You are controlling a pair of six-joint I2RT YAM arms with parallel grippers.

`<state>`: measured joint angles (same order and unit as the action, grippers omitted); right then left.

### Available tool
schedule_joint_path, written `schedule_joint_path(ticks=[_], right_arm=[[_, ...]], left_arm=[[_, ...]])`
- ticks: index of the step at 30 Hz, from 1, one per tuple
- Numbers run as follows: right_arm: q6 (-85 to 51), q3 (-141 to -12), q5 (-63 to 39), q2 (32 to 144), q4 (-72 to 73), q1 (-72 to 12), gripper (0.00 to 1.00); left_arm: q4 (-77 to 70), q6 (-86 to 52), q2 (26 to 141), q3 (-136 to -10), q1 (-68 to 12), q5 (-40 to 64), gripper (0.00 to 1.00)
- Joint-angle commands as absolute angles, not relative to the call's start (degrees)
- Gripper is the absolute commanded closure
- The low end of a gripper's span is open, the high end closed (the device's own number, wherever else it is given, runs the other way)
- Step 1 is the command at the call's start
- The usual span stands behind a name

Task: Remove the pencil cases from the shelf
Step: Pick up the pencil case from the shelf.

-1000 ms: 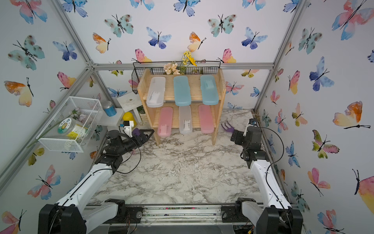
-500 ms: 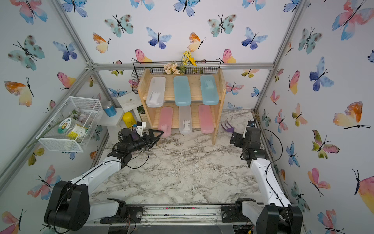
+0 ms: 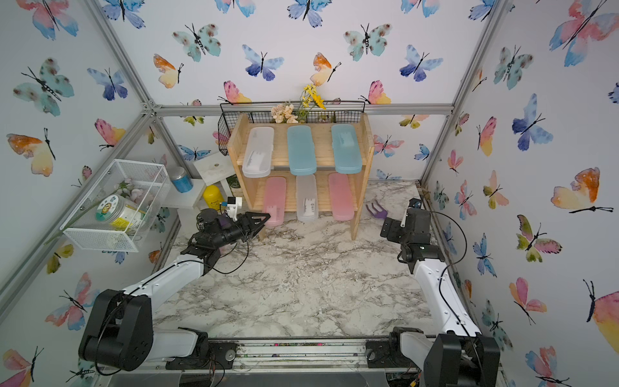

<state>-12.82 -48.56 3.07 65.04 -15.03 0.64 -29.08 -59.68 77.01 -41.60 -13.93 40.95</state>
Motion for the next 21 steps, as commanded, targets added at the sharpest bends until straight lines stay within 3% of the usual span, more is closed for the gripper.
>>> schedule_joint_path(ticks=[1,4,12,17,21], right_arm=[[-13.36,-51.04,1.68,65.02,-16.60,0.26,0.05],[-13.10,-52.10,1.16,64.07,-17.80,0.26,0.05],[-15.64,-52.64,-6.87,57.32,-21.46,0.01,0.06],[-18.98,-48.79,-15.18,51.52,-22.33,-2.07,0.04],[-20.99,-49.19,-14.79,49.55,-24.11,-8.45,0.02]], left_arm=[[-30.23,-59.01,77.27,-40.98,-13.97,42.71,0.72],[-29.92,-58.24,75.96,-39.97,-13.97,42.08,0.82],[-22.55,-46.80,63.72,-34.12,-15.59,33.89,0.86],[-15.55,-39.63,50.17,-29.00,-21.09,22.49,0.87],[-10.43,-35.54,37.58,-24.96,-28.42,9.58,0.90]])
